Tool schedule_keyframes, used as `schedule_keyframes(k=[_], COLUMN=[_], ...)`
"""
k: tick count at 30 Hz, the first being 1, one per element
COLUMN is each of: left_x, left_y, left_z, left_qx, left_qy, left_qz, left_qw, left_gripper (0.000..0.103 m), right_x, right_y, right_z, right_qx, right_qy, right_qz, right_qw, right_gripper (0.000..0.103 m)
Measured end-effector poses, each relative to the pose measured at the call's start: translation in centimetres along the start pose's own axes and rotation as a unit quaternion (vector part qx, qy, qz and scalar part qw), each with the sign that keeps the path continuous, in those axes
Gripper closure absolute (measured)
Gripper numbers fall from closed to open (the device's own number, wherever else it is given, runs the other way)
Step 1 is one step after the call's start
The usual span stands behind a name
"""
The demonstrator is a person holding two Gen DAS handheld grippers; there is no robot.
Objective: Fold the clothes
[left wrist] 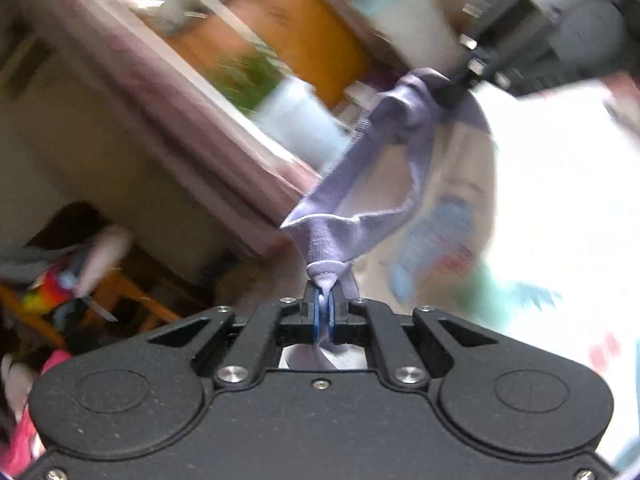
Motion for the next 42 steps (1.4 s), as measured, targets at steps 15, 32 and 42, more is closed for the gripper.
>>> schedule_keyframes(k=[15, 32, 42], left_x=[-8.3, -17.6, -18.7], left_y=[-12.6, -14.7, -14.3], left_z=[21.1, 30.7, 28.2], left_qx=[0.246, 0.263, 0.113], left_qy=[-0.237, -0.376, -0.505], left_qz=[-0.032, -0.023, -0.11], left_qw=[0.9392, 0.8881, 0.8489], left_gripper=[0.1, 0.1, 0.071], right_x=[-4.4, -14.4, -14.0], right_y=[-22.1, -29.3, -26.7], right_z=[-17.0, -23.5, -20.1], right_qx=[-0.152, -0.192, -0.029], right_qy=[0.217, 0.396, 0.44], right_qz=[-0.171, -0.232, -0.269], right_qw=[0.949, 0.867, 0.856], right_gripper=[0.099, 0.096, 0.082])
Point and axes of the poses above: each gripper's, at about its wrist camera, not at the fingertips, and x roughly the way its jaws point, z to its right, y to its top, the point moved 9 cm from there along x, roughly the way its jaws point, and after that the axes turned 5 degrees about y, right-handed, at the moved point
